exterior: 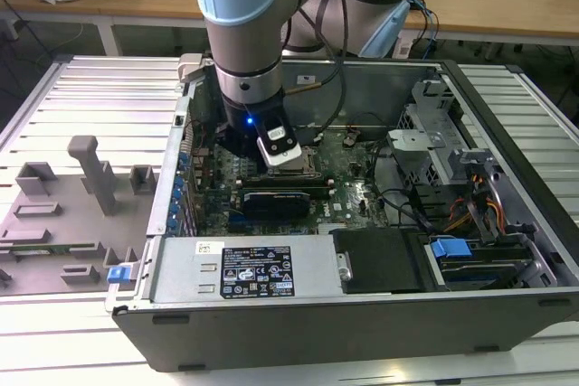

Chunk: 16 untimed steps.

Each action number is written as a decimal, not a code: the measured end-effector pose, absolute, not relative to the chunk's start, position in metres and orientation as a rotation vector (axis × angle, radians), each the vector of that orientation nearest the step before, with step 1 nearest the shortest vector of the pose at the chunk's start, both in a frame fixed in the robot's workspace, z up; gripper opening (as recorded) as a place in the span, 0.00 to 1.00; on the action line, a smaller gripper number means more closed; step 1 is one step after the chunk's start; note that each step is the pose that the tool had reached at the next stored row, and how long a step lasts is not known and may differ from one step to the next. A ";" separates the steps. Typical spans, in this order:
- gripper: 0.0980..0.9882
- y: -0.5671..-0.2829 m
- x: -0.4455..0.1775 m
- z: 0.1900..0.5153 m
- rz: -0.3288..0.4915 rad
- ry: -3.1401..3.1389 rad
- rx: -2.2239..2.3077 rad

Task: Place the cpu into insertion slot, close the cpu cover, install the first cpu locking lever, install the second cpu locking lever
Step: 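Install the second cpu locking lever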

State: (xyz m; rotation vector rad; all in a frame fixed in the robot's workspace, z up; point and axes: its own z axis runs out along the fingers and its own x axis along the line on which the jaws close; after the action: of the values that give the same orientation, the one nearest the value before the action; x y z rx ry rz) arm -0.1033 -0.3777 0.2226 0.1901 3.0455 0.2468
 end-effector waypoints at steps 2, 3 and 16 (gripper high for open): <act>0.01 -0.378 -0.100 0.225 0.247 3.047 0.190; 0.01 -0.378 -0.094 0.225 0.247 3.049 0.191; 0.01 -0.368 -0.046 0.225 0.247 3.060 0.184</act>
State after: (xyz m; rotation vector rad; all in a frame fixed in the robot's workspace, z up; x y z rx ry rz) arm -0.0463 -0.3684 0.2253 0.1841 3.0602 0.2469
